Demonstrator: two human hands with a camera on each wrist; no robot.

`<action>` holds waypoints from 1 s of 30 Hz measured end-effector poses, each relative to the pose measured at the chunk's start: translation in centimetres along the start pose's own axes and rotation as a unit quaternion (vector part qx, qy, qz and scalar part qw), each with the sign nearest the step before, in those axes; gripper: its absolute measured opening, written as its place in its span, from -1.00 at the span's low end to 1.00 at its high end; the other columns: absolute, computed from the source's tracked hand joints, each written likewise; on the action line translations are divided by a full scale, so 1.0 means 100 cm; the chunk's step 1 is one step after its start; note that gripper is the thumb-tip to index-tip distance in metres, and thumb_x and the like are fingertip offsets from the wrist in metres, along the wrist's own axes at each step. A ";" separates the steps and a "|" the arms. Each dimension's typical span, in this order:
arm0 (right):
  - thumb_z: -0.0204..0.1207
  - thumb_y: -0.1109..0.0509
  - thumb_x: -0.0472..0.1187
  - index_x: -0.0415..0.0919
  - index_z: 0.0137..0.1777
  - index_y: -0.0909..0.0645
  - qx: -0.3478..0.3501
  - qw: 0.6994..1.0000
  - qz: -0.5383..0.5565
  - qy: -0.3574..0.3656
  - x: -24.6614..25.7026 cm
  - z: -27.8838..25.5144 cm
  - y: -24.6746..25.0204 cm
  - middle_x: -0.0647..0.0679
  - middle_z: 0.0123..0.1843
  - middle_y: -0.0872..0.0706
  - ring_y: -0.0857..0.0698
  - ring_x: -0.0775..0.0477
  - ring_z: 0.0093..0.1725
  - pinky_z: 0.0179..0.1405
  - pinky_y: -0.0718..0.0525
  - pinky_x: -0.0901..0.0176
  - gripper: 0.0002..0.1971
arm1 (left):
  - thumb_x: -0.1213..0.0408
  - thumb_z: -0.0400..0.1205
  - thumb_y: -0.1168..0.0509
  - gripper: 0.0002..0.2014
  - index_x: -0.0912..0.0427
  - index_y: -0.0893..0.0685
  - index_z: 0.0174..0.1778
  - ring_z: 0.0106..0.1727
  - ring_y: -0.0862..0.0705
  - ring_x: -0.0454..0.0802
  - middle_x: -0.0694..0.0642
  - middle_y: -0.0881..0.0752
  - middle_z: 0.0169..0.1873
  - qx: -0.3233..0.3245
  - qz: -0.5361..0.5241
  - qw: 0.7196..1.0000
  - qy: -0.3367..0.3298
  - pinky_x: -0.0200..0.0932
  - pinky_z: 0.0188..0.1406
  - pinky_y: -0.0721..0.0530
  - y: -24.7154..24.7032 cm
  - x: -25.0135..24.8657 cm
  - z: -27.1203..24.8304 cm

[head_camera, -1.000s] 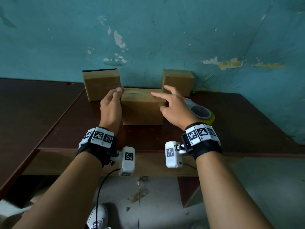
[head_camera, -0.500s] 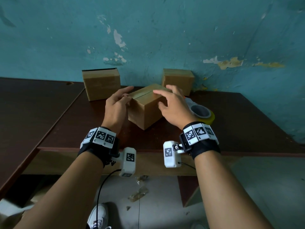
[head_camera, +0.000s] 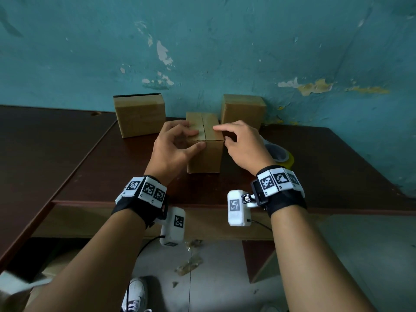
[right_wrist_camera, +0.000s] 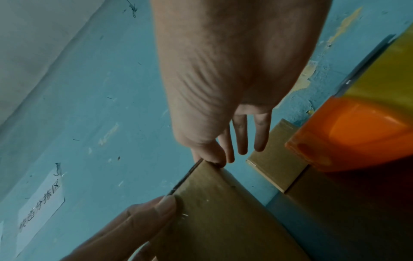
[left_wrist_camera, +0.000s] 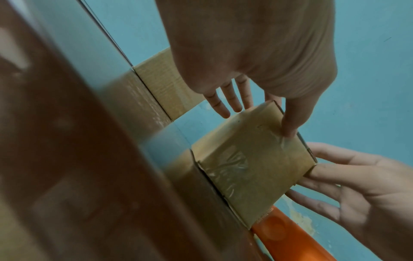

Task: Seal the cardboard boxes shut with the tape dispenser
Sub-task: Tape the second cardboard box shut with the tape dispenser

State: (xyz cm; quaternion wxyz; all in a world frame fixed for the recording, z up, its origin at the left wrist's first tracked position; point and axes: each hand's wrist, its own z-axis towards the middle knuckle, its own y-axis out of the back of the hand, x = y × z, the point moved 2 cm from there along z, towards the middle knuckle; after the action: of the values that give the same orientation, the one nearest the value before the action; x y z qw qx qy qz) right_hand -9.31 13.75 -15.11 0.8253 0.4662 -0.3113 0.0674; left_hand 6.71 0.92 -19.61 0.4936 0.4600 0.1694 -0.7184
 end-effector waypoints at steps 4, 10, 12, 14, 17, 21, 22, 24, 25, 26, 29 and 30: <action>0.70 -0.31 -0.36 0.14 0.49 -0.75 0.056 0.998 0.031 -0.006 0.009 -0.004 0.002 0.04 0.55 -0.59 -0.55 0.05 0.48 0.31 -0.45 0.24 -0.50 | 0.21 0.57 -0.65 -0.73 0.12 -0.83 0.16 0.43 -0.66 -0.39 -0.17 -0.72 0.46 0.031 -0.044 0.999 0.007 -0.29 0.39 -0.69 -0.003 0.005 0.000; 0.62 -0.53 -0.08 0.17 0.45 -0.76 0.066 0.995 0.064 -0.021 0.007 -0.006 0.004 0.05 0.45 -0.54 -0.53 0.06 0.47 0.39 -0.41 0.16 -0.61 | 0.27 0.62 -0.60 -0.70 0.18 -0.84 0.26 0.62 -0.57 -0.25 -0.10 -0.77 0.44 0.047 -0.087 0.995 0.016 -0.01 0.63 -0.59 -0.003 0.011 0.001; 0.61 -0.59 -0.05 0.18 0.42 -0.77 0.051 0.998 0.043 -0.015 0.004 -0.005 0.004 0.01 0.41 -0.55 -0.56 0.02 0.43 0.39 -0.44 0.16 -0.62 | 0.25 0.64 -0.58 -0.69 0.18 -0.84 0.29 0.61 -0.60 -0.18 -0.09 -0.75 0.47 0.056 -0.101 0.993 0.024 0.11 0.64 -0.60 -0.004 0.012 0.001; 0.61 -0.62 -0.05 0.17 0.41 -0.78 0.043 0.998 0.046 -0.014 0.001 -0.004 0.005 0.01 0.39 -0.56 -0.58 0.01 0.43 0.39 -0.44 0.18 -0.62 | 0.22 0.66 -0.56 -0.69 0.17 -0.84 0.32 0.60 -0.61 -0.18 -0.09 -0.73 0.49 0.060 -0.112 0.991 0.029 0.14 0.64 -0.60 -0.004 0.011 0.001; 0.58 -0.65 -0.03 0.20 0.39 -0.80 0.045 0.997 0.060 -0.016 -0.001 -0.004 0.007 0.03 0.37 -0.57 -0.58 0.03 0.43 0.43 -0.45 0.18 -0.62 | 0.21 0.68 -0.54 -0.67 0.16 -0.83 0.37 0.57 -0.62 -0.24 -0.12 -0.72 0.50 0.066 -0.108 0.991 0.035 0.06 0.60 -0.64 -0.003 0.011 0.001; 0.59 -0.63 0.03 0.17 0.46 -0.76 0.049 0.990 0.128 -0.037 -0.004 -0.003 0.011 -0.01 0.39 -0.62 -0.65 0.02 0.41 0.46 -0.61 0.08 -0.57 | 0.21 0.66 -0.57 -0.68 0.13 -0.85 0.33 0.49 -0.68 -0.27 -0.15 -0.77 0.43 0.051 -0.093 0.993 0.040 -0.01 0.50 -0.72 -0.001 0.009 0.001; 0.63 -0.60 0.02 0.13 0.49 -0.74 0.035 0.987 0.148 -0.049 -0.005 -0.002 0.013 -0.03 0.39 -0.66 -0.69 0.04 0.38 0.38 -0.65 0.14 -0.57 | 0.20 0.66 -0.58 -0.69 0.11 -0.86 0.32 0.47 -0.70 -0.26 -0.16 -0.78 0.42 0.050 -0.089 0.994 0.041 0.01 0.50 -0.72 0.000 0.009 0.002; 0.69 -0.52 0.03 0.05 0.53 -0.69 -0.009 0.987 0.138 -0.086 -0.009 0.001 0.019 -0.02 0.32 -0.73 -0.73 0.08 0.28 0.14 -0.63 0.28 -0.57 | 0.17 0.65 -0.59 -0.70 0.07 -0.87 0.30 0.47 -0.70 -0.25 -0.19 -0.78 0.40 0.056 -0.080 0.994 0.042 0.04 0.51 -0.71 0.002 0.008 0.002; 0.70 -0.49 0.03 0.00 0.53 -0.68 -0.036 0.988 0.107 -0.107 -0.013 0.001 0.023 0.01 0.26 -0.74 -0.74 0.07 0.23 0.05 -0.60 0.28 -0.58 | 0.15 0.65 -0.59 -0.70 0.03 -0.87 0.30 0.50 -0.67 -0.27 -0.22 -0.78 0.40 0.059 -0.073 0.995 0.041 0.03 0.53 -0.69 0.002 0.007 0.003; 0.71 -0.48 0.03 -0.06 0.50 -0.67 -0.066 0.987 0.067 -0.132 -0.018 0.002 0.026 0.02 0.20 -0.75 -0.74 0.03 0.20 0.01 -0.59 0.23 -0.59 | 0.12 0.65 -0.59 -0.70 -0.01 -0.87 0.30 0.53 -0.63 -0.30 -0.25 -0.77 0.40 0.061 -0.064 0.995 0.039 -0.01 0.57 -0.65 0.003 0.006 0.003; 0.65 -0.50 0.05 -0.17 0.35 -0.67 -0.148 0.961 -0.052 -0.226 -0.036 0.002 0.032 -0.12 0.25 -0.78 -0.75 -0.22 0.29 0.14 -0.68 -0.01 -0.61 | 0.10 0.65 -0.58 -0.70 -0.04 -0.87 0.30 0.59 -0.52 -0.39 -0.22 -0.77 0.40 0.061 -0.038 0.997 0.027 -0.26 0.56 -0.55 0.002 0.003 0.004; 0.64 -0.51 0.07 -0.21 0.36 -0.64 -0.154 0.951 -0.083 -0.256 -0.041 0.001 0.032 -0.19 0.31 -0.76 -0.72 -0.30 0.35 0.23 -0.71 -0.14 -0.56 | 0.11 0.65 -0.58 -0.71 -0.03 -0.87 0.29 0.59 -0.52 -0.40 -0.20 -0.76 0.41 0.062 -0.033 0.997 0.022 -0.36 0.50 -0.54 0.001 0.003 0.005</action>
State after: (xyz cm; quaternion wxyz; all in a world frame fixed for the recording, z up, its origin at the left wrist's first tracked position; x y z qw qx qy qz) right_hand -13.91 16.24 -15.10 0.7824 0.3593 -0.4788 -0.1719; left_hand 6.54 0.39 -19.57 0.4367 0.4996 0.1506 -0.7328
